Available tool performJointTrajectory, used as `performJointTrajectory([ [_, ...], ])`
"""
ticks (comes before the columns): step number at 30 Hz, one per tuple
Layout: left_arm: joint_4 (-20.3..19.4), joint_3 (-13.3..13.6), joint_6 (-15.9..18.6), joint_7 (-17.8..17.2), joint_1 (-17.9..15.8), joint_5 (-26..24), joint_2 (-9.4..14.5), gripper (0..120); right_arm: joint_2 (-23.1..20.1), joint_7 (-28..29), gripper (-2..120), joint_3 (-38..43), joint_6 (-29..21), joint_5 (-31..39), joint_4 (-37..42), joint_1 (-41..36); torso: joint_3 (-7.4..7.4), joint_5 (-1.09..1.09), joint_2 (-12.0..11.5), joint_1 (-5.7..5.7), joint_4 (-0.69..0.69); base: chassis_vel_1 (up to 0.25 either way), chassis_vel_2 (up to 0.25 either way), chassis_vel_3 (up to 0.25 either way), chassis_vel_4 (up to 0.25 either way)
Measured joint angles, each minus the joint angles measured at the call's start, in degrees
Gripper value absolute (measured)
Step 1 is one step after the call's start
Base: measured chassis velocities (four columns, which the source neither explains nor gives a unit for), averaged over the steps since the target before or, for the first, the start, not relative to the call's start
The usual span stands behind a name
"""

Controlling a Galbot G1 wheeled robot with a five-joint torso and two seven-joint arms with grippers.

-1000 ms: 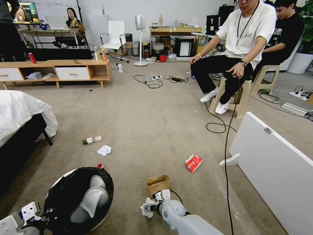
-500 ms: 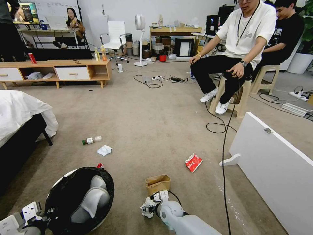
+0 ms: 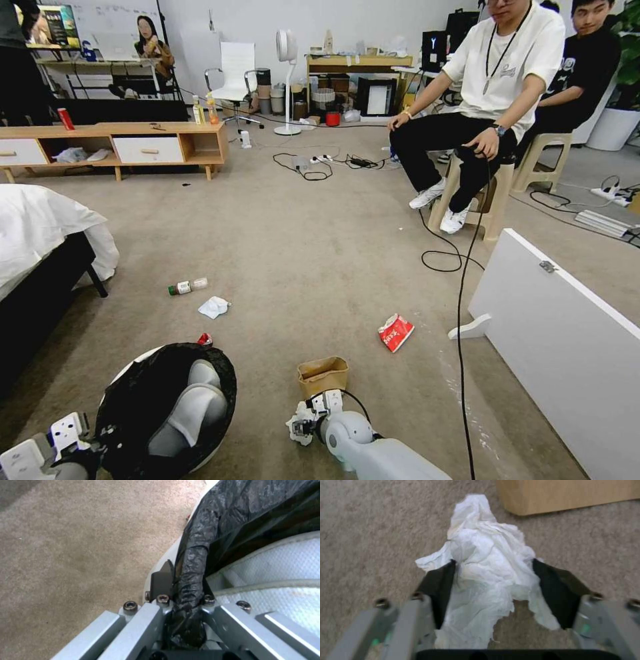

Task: Pick up the trash bin and place the garbage on the floor into it.

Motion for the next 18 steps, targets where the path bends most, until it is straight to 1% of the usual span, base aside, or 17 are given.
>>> performJointTrajectory([
  [1,-0.01,0.0,0.0,0.01,0.02,0.04,0.0,1,0.01,-0.01,54,0.08,0.09,-0.13,-0.11,0.0,0.0,0.0,0.0,0.0,0.0,0.0,0.0,0.0,0.0],
  [2,-0.01,0.0,0.0,0.01,0.02,0.04,0.0,1,0.01,-0.01,54,0.08,0.09,-0.13,-0.11,0.0,0.0,0.0,0.0,0.0,0.0,0.0,0.0,0.0,0.0],
  [3,-0.04,0.01,0.0,0.01,0.03,0.08,0.0,1,0.01,-0.03,48,0.16,0.15,-0.28,-0.2,-0.01,0.0,-0.01,0.0,0.0,0.0,0.0,0.0,0.0,0.0],
  [4,-0.08,0.01,0.0,0.02,0.04,0.08,-0.02,1,-0.01,-0.03,45,0.23,0.18,-0.35,-0.25,-0.05,0.0,-0.01,0.0,0.0,-0.01,0.0,0.0,0.0,0.0],
  [5,-0.08,0.01,0.0,0.02,0.04,0.08,-0.02,1,-0.01,-0.03,45,0.23,0.18,-0.35,-0.25,-0.05,0.0,-0.01,0.0,0.0,-0.01,0.0,0.0,0.0,0.0],
  [8,-0.22,0.08,0.0,0.03,0.09,0.12,-0.19,1,-0.05,-0.19,28,0.32,0.3,-0.59,-0.66,-0.13,0.0,-0.01,0.0,0.0,0.01,0.0,0.0,0.0,0.0],
  [9,-0.22,0.08,0.0,0.03,0.09,0.12,-0.19,1,-0.05,-0.19,28,0.32,0.3,-0.59,-0.66,-0.13,0.0,-0.01,0.0,0.0,0.01,0.0,0.0,0.0,0.0],
  [10,-0.22,0.12,0.0,0.05,0.09,0.18,-0.26,1,-0.04,-0.32,23,0.32,0.39,-0.68,-0.76,-0.2,0.0,0.01,0.0,0.0,0.04,0.0,0.0,0.0,0.0],
  [11,-0.22,0.12,0.0,0.05,0.09,0.18,-0.26,1,-0.04,-0.32,23,0.32,0.39,-0.68,-0.76,-0.2,0.0,0.01,0.0,0.0,0.04,0.0,0.0,0.0,0.0],
  [14,-0.18,0.32,0.0,0.05,-0.01,0.31,-0.44,1,-0.25,-0.68,6,0.31,0.44,-0.75,-0.72,-0.65,0.01,0.04,0.0,0.0,0.06,0.0,0.0,0.0,0.0],
  [15,-0.18,0.32,0.0,0.05,-0.01,0.31,-0.44,1,-0.25,-0.68,6,0.31,0.44,-0.75,-0.72,-0.65,0.01,0.04,0.0,0.0,0.06,0.0,0.0,0.0,0.0],
  [16,-0.17,0.36,0.0,0.06,-0.01,0.33,-0.48,1,-0.29,-0.74,2,0.29,0.47,-0.79,-0.67,-0.75,0.01,0.04,0.0,0.0,0.06,0.0,0.0,0.0,0.0],
  [18,-0.16,0.38,0.0,0.06,-0.02,0.37,-0.52,1,-0.35,-0.76,0,0.3,0.5,-0.81,-0.57,-0.84,0.01,0.05,0.0,0.0,0.06,0.0,0.0,0.0,0.0],
])
